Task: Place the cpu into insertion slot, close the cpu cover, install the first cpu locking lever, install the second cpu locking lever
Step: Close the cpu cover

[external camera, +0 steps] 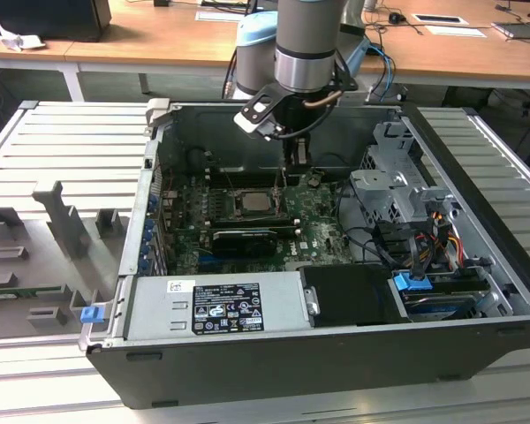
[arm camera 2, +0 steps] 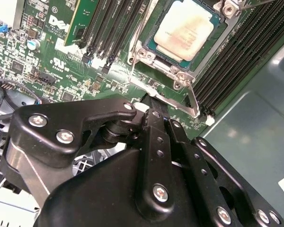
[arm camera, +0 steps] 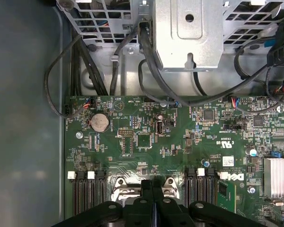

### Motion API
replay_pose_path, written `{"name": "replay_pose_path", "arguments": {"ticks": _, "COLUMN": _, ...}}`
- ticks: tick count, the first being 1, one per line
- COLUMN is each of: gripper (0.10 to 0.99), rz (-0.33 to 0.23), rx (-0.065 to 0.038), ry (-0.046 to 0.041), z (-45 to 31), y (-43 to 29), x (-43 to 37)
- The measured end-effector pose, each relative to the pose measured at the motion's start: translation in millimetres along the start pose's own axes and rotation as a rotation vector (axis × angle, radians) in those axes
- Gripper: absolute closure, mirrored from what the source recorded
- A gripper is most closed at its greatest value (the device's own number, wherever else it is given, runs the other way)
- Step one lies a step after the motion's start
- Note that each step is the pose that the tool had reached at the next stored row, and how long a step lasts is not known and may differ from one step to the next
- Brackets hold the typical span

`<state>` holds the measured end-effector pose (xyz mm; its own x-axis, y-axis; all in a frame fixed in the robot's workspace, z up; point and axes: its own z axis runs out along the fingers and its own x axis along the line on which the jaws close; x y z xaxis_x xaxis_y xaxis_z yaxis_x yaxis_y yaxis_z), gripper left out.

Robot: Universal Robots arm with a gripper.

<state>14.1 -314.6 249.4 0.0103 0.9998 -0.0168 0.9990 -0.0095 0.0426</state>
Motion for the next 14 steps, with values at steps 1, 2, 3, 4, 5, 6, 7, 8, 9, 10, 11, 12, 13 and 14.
{"name": "replay_pose_path", "arguments": {"ticks": 1, "gripper": 0.980, "rz": 0.000, "rx": 0.000, "ry": 0.0000, "z": 0.0, "y": -0.6, "x": 0.0}}
{"name": "replay_pose_path", "arguments": {"ticks": 2, "gripper": 0.980, "rz": 0.000, "rx": 0.000, "ry": 0.0000, "z": -0.1, "y": -1.5, "x": 0.0}}
{"name": "replay_pose_path", "arguments": {"ticks": 3, "gripper": 0.980, "rz": 0.000, "rx": 0.000, "ry": 0.0000, "z": -0.1, "y": -2.4, "x": 0.0}}
{"name": "replay_pose_path", "arguments": {"ticks": 4, "gripper": 0.980, "rz": 0.000, "rx": 0.000, "ry": 0.0000, "z": -0.1, "y": -3.0, "x": 0.0}}
{"name": "replay_pose_path", "arguments": {"ticks": 5, "gripper": 0.980, "rz": 0.000, "rx": 0.000, "ry": 0.0000, "z": -0.2, "y": -3.6, "x": 0.0}}
{"name": "replay_pose_path", "arguments": {"ticks": 6, "gripper": 0.980, "rz": 0.000, "rx": 0.000, "ry": 0.0000, "z": -0.2, "y": -3.9, "x": 0.0}}
{"name": "replay_pose_path", "arguments": {"ticks": 7, "gripper": 0.980, "rz": 0.000, "rx": 0.000, "ry": 0.0000, "z": -0.2, "y": -4.4, "x": 0.0}}
{"name": "replay_pose_path", "arguments": {"ticks": 8, "gripper": 0.980, "rz": 0.000, "rx": 0.000, "ry": 0.0000, "z": -0.2, "y": -5.1, "x": 0.0}}
{"name": "replay_pose_path", "arguments": {"ticks": 9, "gripper": 0.980, "rz": 0.000, "rx": 0.000, "ry": 0.0000, "z": -0.3, "y": -5.8, "x": 0.0}}
{"name": "replay_pose_path", "arguments": {"ticks": 10, "gripper": 0.980, "rz": 0.000, "rx": 0.000, "ry": 0.0000, "z": -0.3, "y": -6.3, "x": -0.1}}
{"name": "replay_pose_path", "arguments": {"ticks": 11, "gripper": 0.980, "rz": 0.000, "rx": 0.000, "ry": 0.0001, "z": -0.3, "y": -6.7, "x": -0.1}}
{"name": "replay_pose_path", "arguments": {"ticks": 12, "gripper": 0.980, "rz": 0.000, "rx": 0.000, "ry": 0.0001, "z": -0.3, "y": -7.0, "x": -0.1}}
{"name": "replay_pose_path", "arguments": {"ticks": 13, "gripper": 0.980, "rz": 0.000, "rx": 0.000, "ry": 0.0001, "z": -0.3, "y": -7.5, "x": -0.1}}
{"name": "replay_pose_path", "arguments": {"ticks": 14, "gripper": 0.980, "rz": 0.000, "rx": 0.000, "ry": 0.0000, "z": -0.3, "y": -7.9, "x": -0.1}}
